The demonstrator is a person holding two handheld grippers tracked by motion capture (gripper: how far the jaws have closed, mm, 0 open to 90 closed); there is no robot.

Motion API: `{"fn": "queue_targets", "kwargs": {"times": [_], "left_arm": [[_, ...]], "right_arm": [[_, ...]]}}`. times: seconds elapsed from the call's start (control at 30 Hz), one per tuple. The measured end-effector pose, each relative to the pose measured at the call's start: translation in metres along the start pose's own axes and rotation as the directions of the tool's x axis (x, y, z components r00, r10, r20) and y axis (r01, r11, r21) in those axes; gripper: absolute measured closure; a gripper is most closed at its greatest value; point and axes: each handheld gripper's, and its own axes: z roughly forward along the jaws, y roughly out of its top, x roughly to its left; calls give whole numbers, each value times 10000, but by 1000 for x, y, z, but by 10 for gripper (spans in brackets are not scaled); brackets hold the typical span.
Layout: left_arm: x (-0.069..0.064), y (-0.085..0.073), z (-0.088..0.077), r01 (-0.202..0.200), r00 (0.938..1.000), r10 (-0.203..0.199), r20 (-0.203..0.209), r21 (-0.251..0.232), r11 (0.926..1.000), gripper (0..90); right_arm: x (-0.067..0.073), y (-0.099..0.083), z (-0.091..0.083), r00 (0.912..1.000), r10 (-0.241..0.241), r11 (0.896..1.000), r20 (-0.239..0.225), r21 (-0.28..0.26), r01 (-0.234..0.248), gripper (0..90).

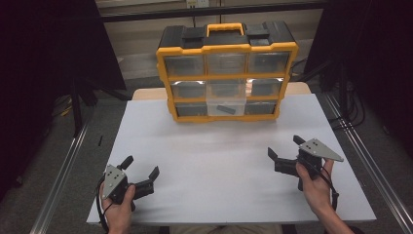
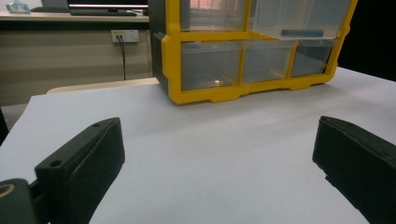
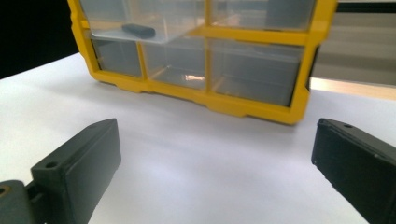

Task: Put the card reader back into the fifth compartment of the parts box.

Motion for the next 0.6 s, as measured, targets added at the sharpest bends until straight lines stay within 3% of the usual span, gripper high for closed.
{"fn": "queue_targets", "kwargs": {"times": [0.27,0.43,0.6], "left_arm": [[-3,0,-1,-28,10000,28,-2,4,10000,24],[-1,0,-1,-4,10000,5,-52,24,10000,24],[0,0,0,-30,10000,30,-23,105,9999,24]], "right_arm": [[-10,-15,-11,9994,-51,9996,350,279,41,10],[-15,-22,-23,9984,48,9998,567,184,-59,0],[-17,-25,-19,9984,-10,9999,570,159,1,0]]}}
